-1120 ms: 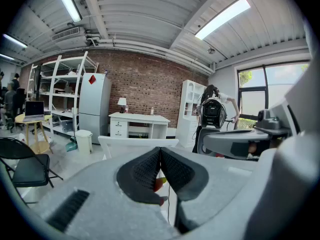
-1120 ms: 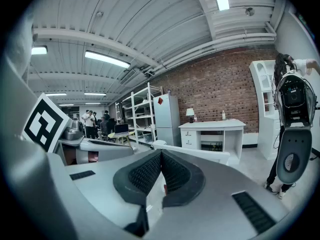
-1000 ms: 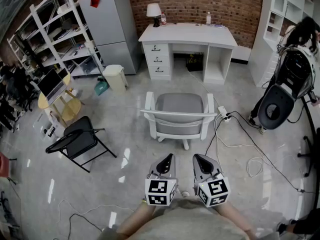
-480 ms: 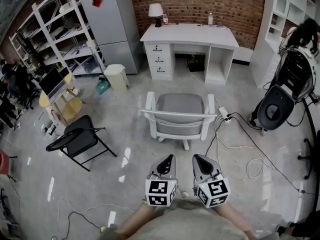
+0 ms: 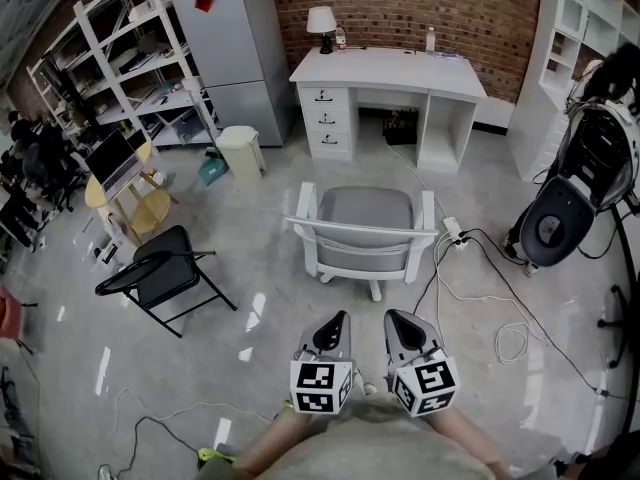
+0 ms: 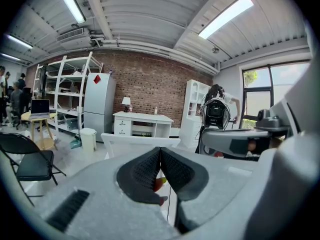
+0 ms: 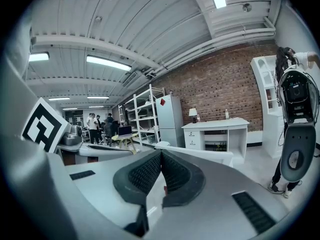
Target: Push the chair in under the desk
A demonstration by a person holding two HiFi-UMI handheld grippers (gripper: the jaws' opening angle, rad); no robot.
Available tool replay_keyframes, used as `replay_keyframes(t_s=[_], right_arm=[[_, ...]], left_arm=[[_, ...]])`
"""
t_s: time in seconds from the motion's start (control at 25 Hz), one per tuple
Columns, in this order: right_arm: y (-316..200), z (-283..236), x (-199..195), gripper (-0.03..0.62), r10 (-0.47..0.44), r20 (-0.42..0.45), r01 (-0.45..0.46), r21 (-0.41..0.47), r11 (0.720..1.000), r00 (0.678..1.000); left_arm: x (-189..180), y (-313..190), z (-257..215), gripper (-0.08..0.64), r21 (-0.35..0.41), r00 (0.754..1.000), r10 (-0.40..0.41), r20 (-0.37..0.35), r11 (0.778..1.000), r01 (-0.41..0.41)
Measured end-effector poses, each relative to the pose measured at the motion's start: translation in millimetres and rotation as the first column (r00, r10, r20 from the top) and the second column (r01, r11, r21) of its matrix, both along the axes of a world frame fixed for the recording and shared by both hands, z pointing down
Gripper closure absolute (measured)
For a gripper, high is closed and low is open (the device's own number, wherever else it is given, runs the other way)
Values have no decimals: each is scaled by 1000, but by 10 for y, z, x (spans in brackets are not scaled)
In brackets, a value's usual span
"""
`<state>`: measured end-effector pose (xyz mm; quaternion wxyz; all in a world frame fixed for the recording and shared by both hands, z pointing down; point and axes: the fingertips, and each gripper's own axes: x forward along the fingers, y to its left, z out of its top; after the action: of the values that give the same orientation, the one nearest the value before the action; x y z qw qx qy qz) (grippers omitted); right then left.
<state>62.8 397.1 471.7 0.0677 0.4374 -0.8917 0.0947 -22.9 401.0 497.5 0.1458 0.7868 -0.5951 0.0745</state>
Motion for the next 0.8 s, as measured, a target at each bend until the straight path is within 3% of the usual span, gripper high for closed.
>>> replay_keyframes(t_s=[0.8], right_arm=[[-279, 42, 82, 583, 22, 10, -22, -22, 1000, 1000]], left_arm=[[-30, -296, 49, 549, -14, 1000, -6, 4, 1000, 6]])
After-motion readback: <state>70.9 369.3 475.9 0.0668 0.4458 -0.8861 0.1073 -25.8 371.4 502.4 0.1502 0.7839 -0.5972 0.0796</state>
